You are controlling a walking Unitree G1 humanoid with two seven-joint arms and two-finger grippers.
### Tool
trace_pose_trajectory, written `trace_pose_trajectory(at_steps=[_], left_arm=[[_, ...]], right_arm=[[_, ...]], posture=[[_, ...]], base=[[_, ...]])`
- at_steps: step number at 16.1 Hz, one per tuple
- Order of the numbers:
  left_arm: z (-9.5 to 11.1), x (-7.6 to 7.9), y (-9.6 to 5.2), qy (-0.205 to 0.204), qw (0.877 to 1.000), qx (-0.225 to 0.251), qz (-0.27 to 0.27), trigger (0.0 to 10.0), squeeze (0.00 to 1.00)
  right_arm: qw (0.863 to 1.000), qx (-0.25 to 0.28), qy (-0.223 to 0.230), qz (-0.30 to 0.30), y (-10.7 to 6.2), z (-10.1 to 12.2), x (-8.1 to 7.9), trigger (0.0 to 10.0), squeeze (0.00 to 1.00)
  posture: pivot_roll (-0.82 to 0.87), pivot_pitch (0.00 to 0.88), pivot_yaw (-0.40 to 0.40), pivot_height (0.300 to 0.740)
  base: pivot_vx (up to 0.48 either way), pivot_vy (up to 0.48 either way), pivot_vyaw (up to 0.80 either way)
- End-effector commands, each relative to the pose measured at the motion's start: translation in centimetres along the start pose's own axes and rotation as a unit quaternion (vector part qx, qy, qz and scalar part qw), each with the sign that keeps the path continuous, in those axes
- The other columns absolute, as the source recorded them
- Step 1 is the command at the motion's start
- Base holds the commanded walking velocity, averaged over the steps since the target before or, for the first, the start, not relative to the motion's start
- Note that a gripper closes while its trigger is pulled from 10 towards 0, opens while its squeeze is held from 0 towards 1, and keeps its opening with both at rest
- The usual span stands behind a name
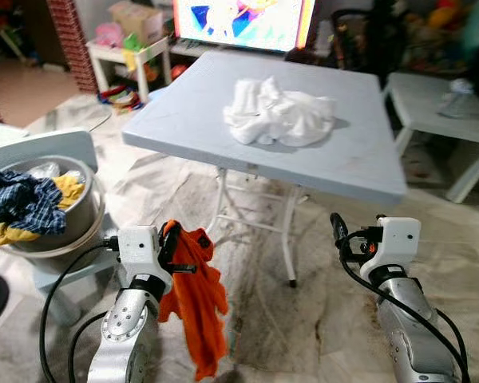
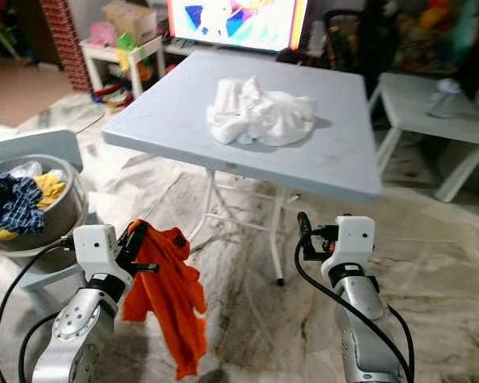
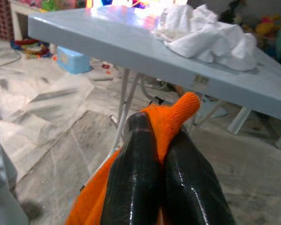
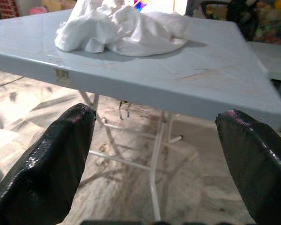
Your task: Hang hanger
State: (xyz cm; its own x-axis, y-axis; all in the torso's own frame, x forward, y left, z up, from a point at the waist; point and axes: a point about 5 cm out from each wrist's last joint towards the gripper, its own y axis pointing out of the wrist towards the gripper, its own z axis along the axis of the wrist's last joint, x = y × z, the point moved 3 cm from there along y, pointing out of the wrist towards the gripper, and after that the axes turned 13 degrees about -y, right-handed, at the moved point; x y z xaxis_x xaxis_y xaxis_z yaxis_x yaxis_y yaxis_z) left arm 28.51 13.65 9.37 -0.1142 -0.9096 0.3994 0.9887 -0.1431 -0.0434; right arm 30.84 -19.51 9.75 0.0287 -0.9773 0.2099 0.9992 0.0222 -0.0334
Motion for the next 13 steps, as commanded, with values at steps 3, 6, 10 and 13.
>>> trace_pose_trajectory(at_steps=[3, 6, 10, 13], left_arm=[[0.46, 0.43, -0.17, -0.002, 1.000, 0.008, -0.007, 10.0, 0.00], [0.34, 0.46, -0.21, -0.006, 1.000, 0.004, -0.008, 10.0, 0.00], [0.05, 0.42, -0.29, -0.005, 1.000, -0.004, -0.003, 10.0, 0.00], [-0.18, 0.59, -0.29, -0.007, 1.000, -0.009, 0.001, 10.0, 0.00]], right_arm=[[1.000, 0.012, -0.003, 0.005, -0.01, 0.84, 0.05, 10.0, 0.00], [1.000, 0.012, -0.004, 0.008, -0.03, 0.86, -0.06, 10.0, 0.00], [1.000, 0.009, -0.002, 0.009, -0.17, 0.82, -0.11, 10.0, 0.00], [1.000, 0.002, 0.002, 0.010, -0.13, 0.66, -0.14, 10.0, 0.00]], posture=[[0.06, 0.000, -0.076, 0.740], [0.06, 0.000, -0.076, 0.740], [0.05, 0.000, -0.076, 0.740], [0.05, 0.002, -0.077, 0.740]], base=[[0.346, 0.000, 0.00], [0.267, 0.000, 0.00], [0.000, 0.000, 0.00], [0.000, 0.000, 0.00]])
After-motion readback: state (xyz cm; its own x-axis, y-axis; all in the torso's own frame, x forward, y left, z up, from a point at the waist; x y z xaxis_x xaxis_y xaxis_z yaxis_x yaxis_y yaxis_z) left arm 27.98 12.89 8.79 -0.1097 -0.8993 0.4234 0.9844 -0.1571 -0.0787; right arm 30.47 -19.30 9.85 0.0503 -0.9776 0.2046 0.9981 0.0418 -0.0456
